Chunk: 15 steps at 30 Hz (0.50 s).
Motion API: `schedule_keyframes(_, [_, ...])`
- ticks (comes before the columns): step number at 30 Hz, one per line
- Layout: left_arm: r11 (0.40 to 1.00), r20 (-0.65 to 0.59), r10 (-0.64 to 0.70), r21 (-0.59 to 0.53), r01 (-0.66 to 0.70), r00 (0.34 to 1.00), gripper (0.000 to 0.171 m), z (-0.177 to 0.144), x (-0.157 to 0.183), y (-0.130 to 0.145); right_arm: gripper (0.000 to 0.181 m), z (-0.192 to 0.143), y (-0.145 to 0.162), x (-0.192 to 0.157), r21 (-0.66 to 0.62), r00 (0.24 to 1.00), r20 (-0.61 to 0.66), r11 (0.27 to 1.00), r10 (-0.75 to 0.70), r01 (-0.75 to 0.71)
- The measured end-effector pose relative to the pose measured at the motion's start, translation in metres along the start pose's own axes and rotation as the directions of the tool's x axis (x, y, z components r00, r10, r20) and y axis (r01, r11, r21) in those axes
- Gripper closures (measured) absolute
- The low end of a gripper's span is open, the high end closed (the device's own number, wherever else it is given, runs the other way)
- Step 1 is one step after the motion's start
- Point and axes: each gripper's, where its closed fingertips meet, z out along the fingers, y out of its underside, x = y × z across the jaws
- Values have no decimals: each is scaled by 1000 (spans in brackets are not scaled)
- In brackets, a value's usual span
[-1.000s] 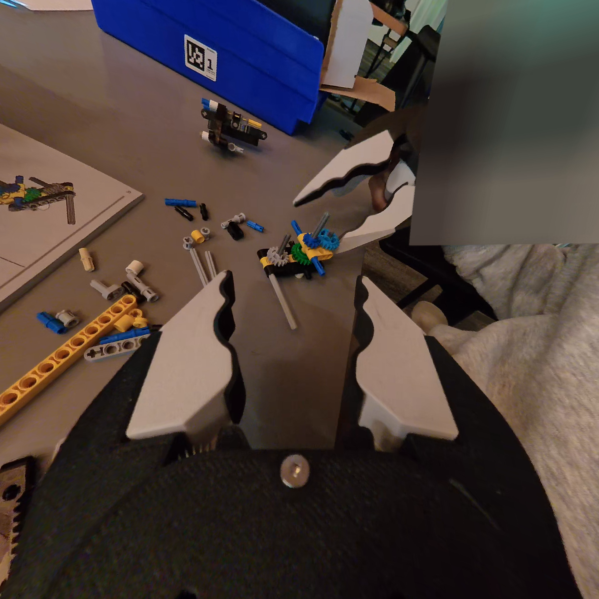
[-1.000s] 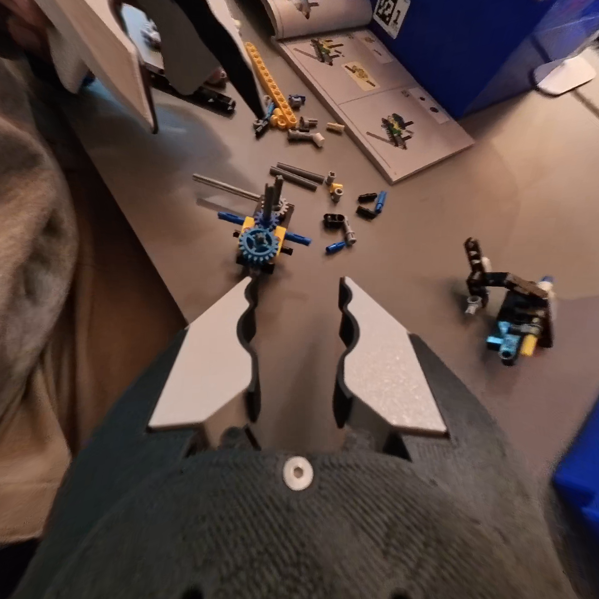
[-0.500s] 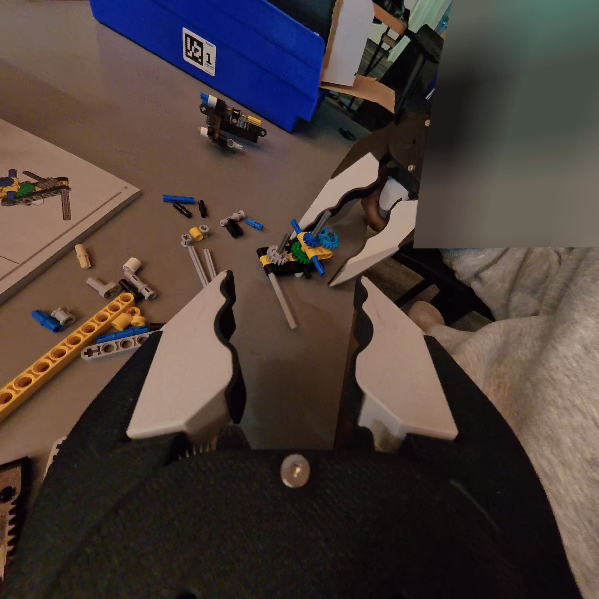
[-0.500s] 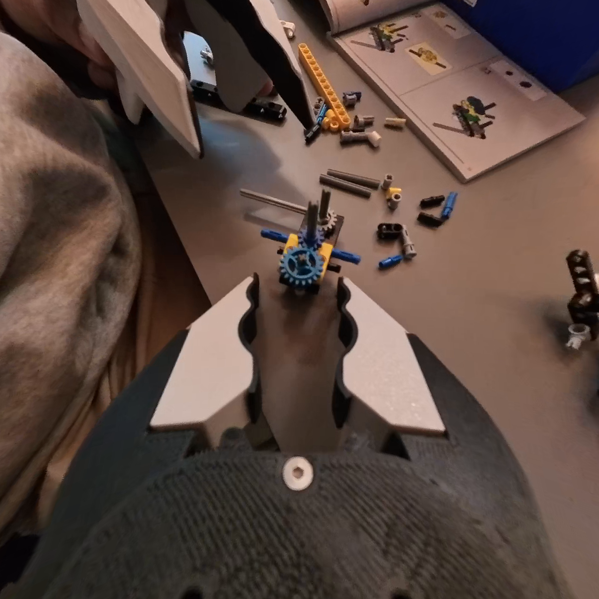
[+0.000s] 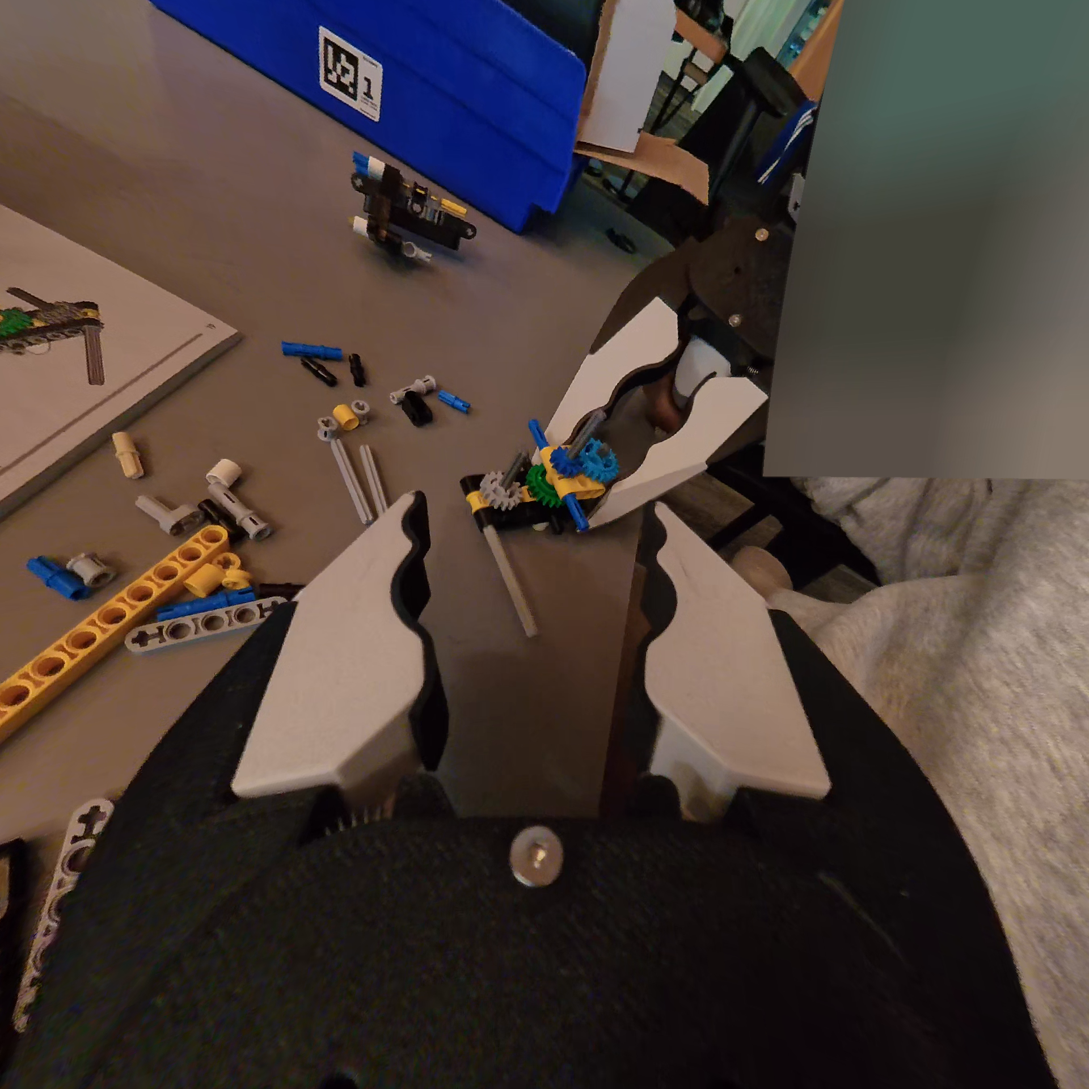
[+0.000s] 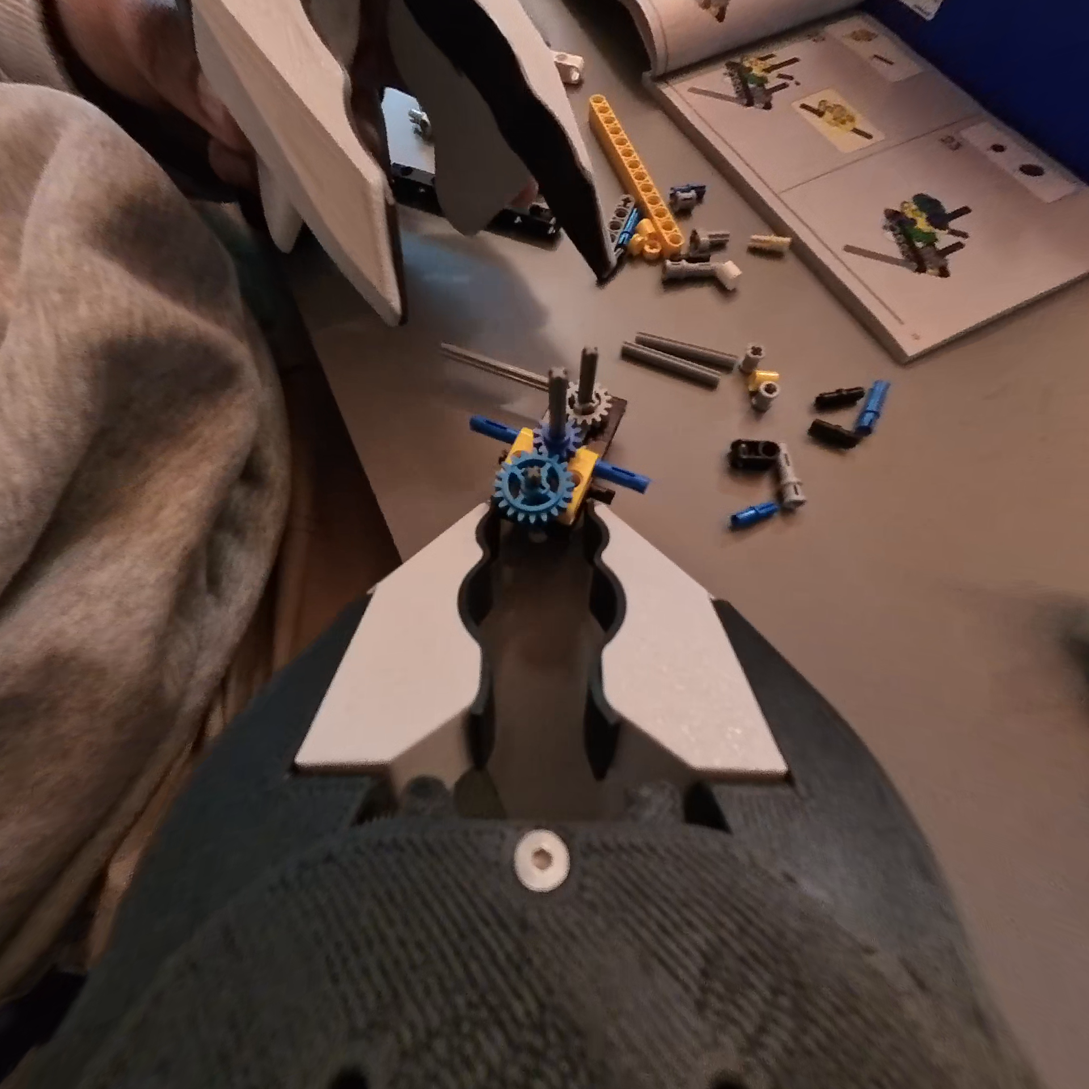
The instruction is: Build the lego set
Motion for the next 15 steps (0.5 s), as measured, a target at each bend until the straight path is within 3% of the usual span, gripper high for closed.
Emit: schedule_keyframes(15, [1000, 10, 10, -6, -10, 1000, 100, 0, 0, 0, 143, -9, -1, 19, 15, 992, -123, 1000, 7, -5])
